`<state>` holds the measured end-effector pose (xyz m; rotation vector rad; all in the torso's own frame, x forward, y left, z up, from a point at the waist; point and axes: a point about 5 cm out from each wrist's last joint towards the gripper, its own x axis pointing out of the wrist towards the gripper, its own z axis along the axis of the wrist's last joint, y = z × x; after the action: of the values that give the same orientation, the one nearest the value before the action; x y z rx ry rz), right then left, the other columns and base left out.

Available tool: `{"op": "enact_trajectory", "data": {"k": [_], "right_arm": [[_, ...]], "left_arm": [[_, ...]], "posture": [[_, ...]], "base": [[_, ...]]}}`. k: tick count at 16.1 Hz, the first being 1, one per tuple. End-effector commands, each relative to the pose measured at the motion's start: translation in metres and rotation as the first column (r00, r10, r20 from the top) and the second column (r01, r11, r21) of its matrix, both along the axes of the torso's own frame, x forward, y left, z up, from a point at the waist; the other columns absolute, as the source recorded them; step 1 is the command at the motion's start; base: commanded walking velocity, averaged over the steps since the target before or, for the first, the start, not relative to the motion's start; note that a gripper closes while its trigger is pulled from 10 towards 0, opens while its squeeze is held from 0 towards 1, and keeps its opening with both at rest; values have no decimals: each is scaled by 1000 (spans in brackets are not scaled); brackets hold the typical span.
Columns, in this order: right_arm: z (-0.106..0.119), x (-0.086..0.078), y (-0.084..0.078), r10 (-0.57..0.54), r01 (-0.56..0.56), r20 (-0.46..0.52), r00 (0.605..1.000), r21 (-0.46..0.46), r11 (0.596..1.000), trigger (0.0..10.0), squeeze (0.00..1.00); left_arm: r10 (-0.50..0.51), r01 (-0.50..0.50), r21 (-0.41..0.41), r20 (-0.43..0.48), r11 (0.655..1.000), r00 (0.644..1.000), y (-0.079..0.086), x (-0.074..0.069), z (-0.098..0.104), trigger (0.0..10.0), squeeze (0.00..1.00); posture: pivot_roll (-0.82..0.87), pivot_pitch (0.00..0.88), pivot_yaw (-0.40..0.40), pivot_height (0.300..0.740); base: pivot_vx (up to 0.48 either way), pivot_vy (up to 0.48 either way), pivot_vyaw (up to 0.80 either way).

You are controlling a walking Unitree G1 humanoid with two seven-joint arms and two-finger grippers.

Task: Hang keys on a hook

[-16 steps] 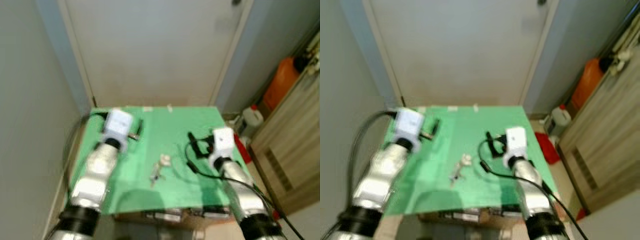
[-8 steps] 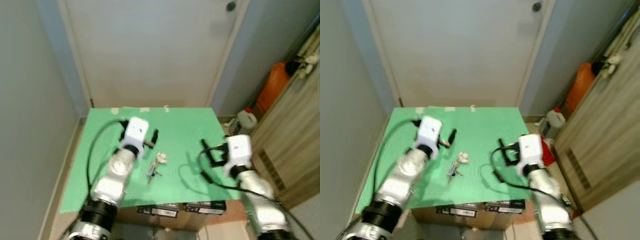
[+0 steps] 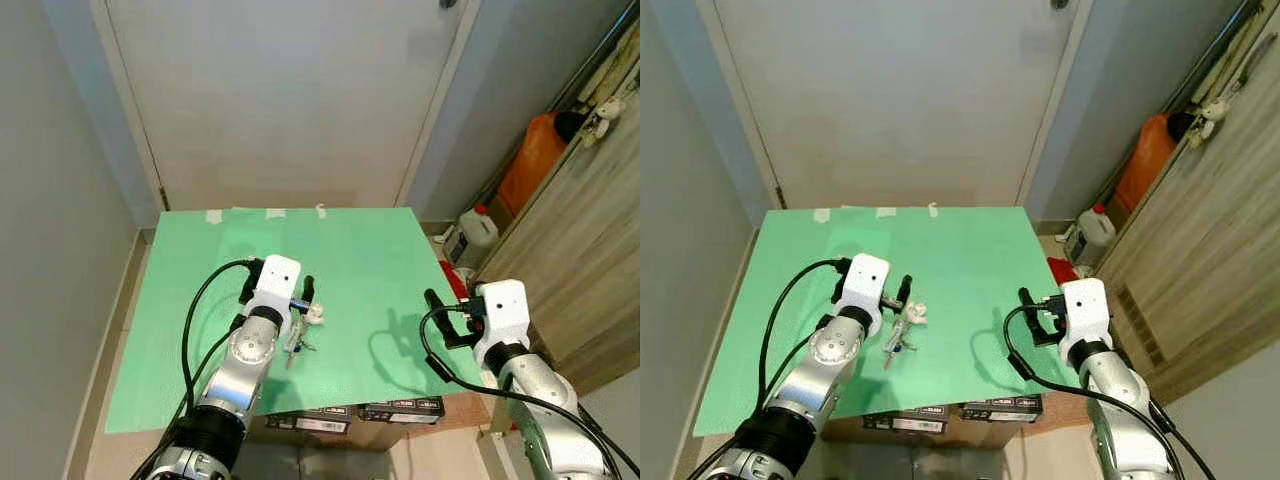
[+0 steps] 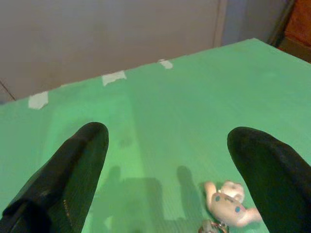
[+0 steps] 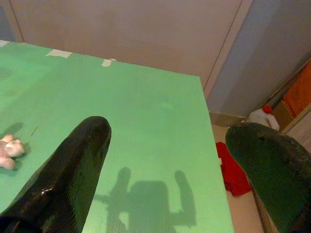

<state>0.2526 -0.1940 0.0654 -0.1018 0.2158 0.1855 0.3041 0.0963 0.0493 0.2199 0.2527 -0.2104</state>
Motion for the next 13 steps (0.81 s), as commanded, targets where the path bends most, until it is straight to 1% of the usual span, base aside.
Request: {"op": "enact_trajectory", "data": {"k": [1,5,8,9,11,13], "right_arm": [[5,0,0,4,-4,4,1000,4,1000,10000,0],[6,-1,1,13,-13,-10,1000,10,1000,10000,0],[7,-4,0,17,-17,-23,1000,8,1000,10000,0],[7,-4,0,17,-17,-24,1000,8,1000,10000,0],[6,-5,-1,17,-16,-33,999,9,1000,10000,0],[6,-6,2,20,-20,-39,999,12,1000,10000,0]], "left_arm": [[1,-2,-24,-42,1000,999,-6,-5,-8,10000,0],[6,-16,-85,-113,996,994,-12,-11,-18,10000,0],[15,-25,-68,-149,997,989,-13,-14,-24,10000,0],[9,-20,-70,-153,997,988,-14,-15,-24,10000,0],[-2,-19,-103,-199,994,980,-19,-19,-30,10000,0],[6,-28,-97,-216,995,976,-18,-20,-33,10000,0]], "posture": [[-116,37,-94,736],[-111,42,-102,736],[-120,54,-110,736],[-120,54,-111,736],[-117,56,-111,736],[-115,56,-111,736]], "base": [[0,0,0],[0,0,0],[0,0,0],[0,0,0],[0,0,0],[0,0,0]]}}
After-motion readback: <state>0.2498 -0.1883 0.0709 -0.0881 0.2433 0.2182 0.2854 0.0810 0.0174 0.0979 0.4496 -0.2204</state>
